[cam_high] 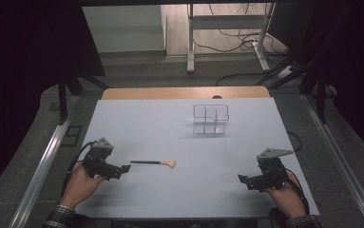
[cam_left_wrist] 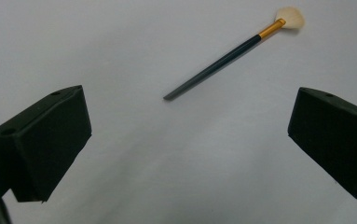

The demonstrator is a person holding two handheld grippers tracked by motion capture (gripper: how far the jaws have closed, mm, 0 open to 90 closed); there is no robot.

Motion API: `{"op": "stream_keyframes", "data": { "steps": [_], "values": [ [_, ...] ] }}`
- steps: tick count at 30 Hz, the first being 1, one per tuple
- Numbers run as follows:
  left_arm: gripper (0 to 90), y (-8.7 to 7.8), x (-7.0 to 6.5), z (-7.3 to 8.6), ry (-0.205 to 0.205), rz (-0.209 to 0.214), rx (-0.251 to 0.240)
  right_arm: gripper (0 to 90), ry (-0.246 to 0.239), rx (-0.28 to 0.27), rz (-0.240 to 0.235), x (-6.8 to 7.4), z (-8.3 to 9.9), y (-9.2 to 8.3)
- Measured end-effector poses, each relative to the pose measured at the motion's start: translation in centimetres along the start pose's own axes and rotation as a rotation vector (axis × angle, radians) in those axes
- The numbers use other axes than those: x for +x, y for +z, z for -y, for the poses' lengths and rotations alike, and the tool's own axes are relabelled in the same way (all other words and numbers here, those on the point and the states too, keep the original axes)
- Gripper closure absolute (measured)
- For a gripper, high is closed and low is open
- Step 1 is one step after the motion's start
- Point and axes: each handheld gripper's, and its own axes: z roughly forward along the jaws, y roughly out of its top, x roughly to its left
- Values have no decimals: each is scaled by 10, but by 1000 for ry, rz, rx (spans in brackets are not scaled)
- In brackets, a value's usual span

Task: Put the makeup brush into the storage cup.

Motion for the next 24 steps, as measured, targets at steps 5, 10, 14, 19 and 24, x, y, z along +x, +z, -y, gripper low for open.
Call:
{"op": "stream_keyframes", "data": {
  "steps": [5,10,14,19,24],
  "values": [
    [0,3,3,-5,22,-12,14,20,7,0,9,0,0,0],
    [0,6,5,-13,47,-13,25,0,15,-8,34,0,0,-1],
    [0,8,6,-18,63,-17,32,0,26,-18,43,0,0,-1],
    [0,11,7,-22,66,-19,41,0,27,-17,56,0,0,-1],
    [0,16,8,-27,74,-21,56,0,23,-13,64,0,0,-1]
  ]
}}
